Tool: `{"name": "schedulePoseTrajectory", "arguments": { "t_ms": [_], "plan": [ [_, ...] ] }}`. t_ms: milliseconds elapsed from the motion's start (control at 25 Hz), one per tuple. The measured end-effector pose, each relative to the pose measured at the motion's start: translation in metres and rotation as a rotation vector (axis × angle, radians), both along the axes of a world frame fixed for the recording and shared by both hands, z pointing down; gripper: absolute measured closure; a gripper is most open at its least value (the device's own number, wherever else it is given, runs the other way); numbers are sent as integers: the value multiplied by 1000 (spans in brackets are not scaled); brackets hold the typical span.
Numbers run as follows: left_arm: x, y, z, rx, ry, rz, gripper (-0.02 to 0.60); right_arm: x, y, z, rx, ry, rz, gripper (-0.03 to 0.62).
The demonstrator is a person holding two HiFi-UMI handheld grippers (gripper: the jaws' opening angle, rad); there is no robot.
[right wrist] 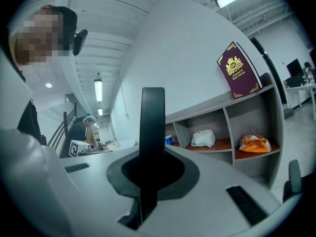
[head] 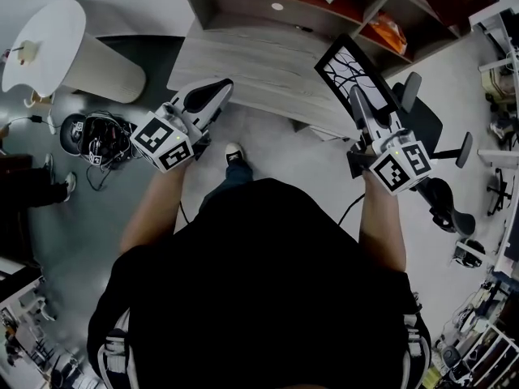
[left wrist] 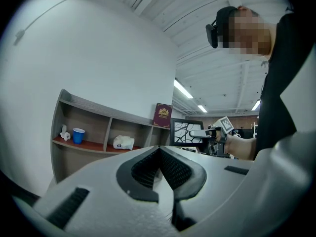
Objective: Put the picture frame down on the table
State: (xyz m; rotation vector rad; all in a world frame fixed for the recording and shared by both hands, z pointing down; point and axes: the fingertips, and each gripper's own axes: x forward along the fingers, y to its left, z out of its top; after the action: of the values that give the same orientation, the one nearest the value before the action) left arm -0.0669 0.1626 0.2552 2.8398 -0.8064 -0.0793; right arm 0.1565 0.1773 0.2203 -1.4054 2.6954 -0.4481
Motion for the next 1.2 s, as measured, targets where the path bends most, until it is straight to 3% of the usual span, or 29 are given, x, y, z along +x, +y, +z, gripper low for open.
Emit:
{"name": "schedulePoseTrajectory", "arguments": {
  "t_ms": [280,720,960,1200],
  "plan": [
    [-14,-33,8,-23,-3,1,565,-15,-33,8,-21,-7,-2,579],
    [-15,-41,16,-21,-4,1,565,-17,-42,14,-28,-7,-12,577],
    [-48,-94,24,-39,5,-6,565,-49,-89,24,-55,4,-10,579],
    [-57,-119,37,-71,9,19,565,-71,-110,29,-70,35,-10,579]
  ]
}}
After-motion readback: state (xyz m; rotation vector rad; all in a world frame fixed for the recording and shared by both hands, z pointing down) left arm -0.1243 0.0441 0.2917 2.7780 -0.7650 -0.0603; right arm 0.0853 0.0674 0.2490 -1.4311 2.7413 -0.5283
